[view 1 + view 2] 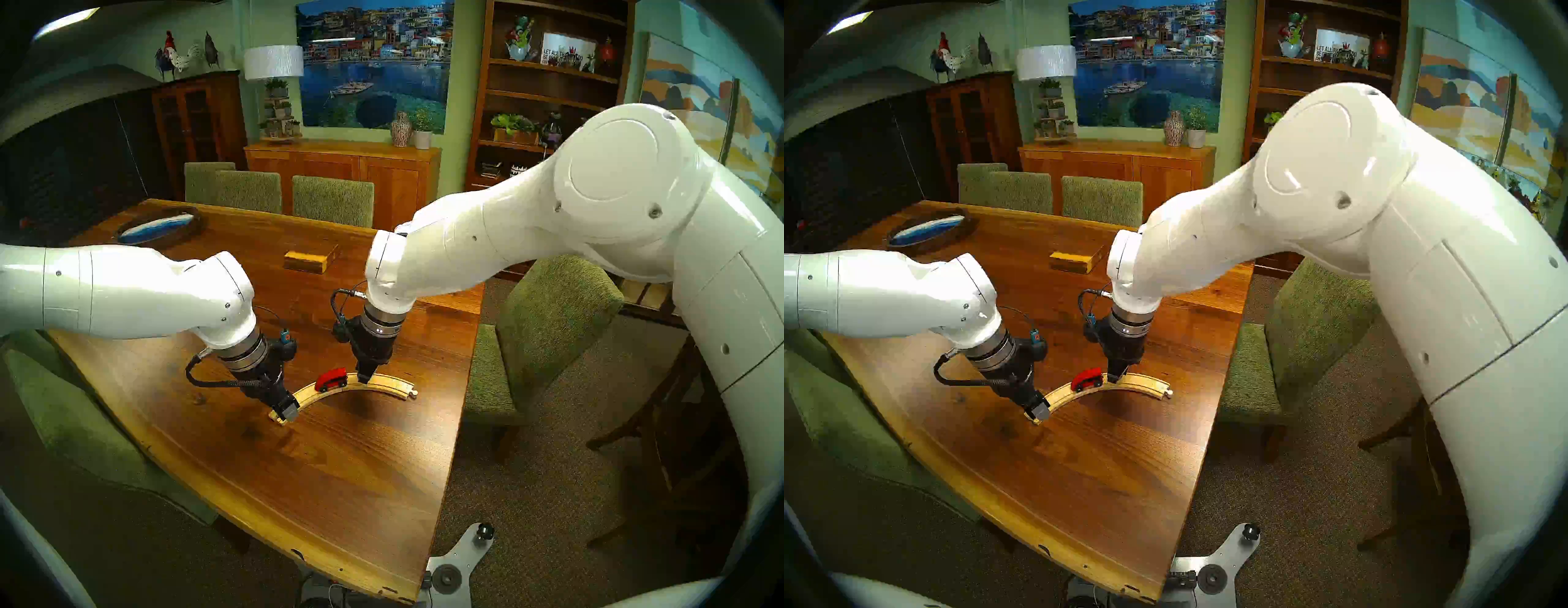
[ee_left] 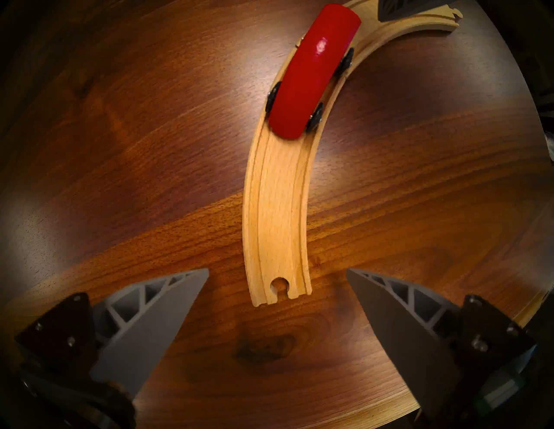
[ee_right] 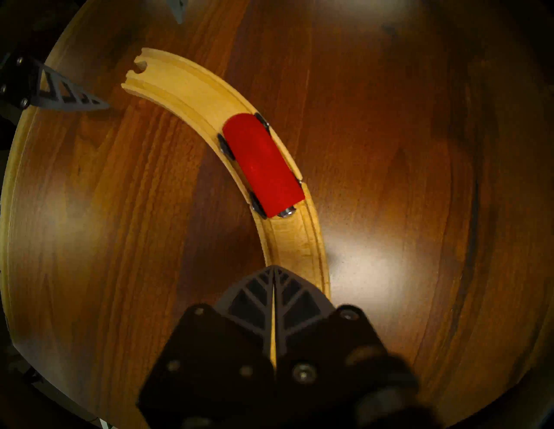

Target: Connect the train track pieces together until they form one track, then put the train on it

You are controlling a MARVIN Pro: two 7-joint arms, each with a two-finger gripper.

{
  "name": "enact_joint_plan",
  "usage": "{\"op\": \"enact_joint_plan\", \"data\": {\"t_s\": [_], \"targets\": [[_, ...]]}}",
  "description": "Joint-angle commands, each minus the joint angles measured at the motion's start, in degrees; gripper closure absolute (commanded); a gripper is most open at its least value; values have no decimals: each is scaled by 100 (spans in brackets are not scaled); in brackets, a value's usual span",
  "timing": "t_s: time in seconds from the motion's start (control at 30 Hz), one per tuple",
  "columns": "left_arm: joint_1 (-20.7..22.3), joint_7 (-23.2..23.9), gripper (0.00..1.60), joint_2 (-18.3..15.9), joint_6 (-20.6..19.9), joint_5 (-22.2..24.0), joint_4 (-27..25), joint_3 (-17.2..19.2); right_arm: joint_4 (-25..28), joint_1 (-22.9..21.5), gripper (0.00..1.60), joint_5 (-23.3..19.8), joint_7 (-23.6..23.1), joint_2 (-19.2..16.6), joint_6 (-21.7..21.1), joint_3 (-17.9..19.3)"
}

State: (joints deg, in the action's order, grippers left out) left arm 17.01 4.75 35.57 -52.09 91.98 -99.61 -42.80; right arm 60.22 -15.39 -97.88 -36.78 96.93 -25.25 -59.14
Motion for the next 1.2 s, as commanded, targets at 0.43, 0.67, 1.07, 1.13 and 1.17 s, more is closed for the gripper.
{"op": "enact_joint_plan", "data": {"t_s": [0.43,0.67,1.07,1.13,1.17], "targets": [[164,-3,0,-2,0,8,-12,121,-1354,390,160,268,-722,522,101,24],[163,-2,0,-1,0,8,-11,121,-1465,416,160,317,-1030,597,333,151],[161,-2,0,0,1,7,-10,121,-1085,85,160,331,-879,520,-36,74],[161,-1,0,0,2,7,-10,121,-1016,46,160,324,-836,469,-107,56],[160,-1,0,0,2,7,-9,121,-987,34,160,326,-823,443,-112,52]]}}
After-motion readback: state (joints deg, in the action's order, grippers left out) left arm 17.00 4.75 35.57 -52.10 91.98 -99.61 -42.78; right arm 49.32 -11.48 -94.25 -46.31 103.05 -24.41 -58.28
